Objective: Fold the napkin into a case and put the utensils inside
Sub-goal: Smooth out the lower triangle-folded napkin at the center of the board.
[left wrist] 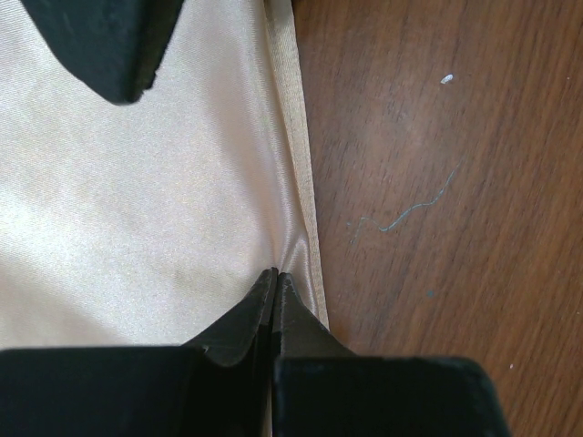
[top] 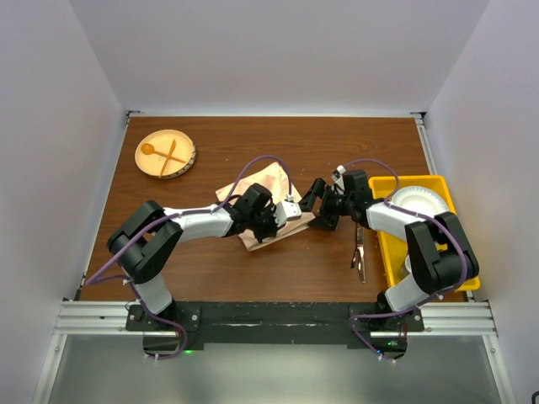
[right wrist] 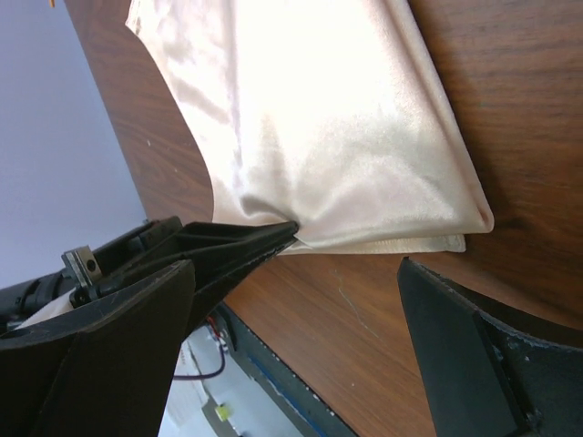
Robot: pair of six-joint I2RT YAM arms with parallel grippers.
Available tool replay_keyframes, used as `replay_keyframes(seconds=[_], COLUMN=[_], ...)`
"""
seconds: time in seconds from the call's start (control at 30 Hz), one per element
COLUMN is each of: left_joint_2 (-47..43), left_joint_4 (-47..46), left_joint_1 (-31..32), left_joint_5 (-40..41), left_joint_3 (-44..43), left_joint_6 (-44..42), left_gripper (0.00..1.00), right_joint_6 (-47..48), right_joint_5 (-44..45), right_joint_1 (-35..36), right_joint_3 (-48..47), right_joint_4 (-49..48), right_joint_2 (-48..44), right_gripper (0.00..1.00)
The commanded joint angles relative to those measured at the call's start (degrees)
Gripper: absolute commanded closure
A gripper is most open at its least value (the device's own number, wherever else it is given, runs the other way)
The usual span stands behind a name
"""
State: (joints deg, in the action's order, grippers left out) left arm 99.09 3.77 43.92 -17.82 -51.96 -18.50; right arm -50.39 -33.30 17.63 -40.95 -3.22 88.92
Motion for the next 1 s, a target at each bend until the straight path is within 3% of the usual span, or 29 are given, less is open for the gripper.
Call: replay_keyframes(seconds=[0.0, 0.97], left_joint_2=[1.4, 1.3], left_joint_4=[0.3, 0.6], left_joint_1=[-0.5, -1.1], left_joint_5=[0.1, -0.5], left_joint_3=[-0.6, -0.9], left_joint_6=[0.7, 0.0], left_gripper=[1.0, 1.0], right_joint_6=[-1.6, -2.5], right_joint_5=[2.6, 3.0], right_joint_1=[0.3, 0.4], right_joint_3=[-1.0, -2.7], right_joint_4=[-3.0, -3.1], right_joint_2=[1.7, 5.0], right_gripper=[0.02, 0.02])
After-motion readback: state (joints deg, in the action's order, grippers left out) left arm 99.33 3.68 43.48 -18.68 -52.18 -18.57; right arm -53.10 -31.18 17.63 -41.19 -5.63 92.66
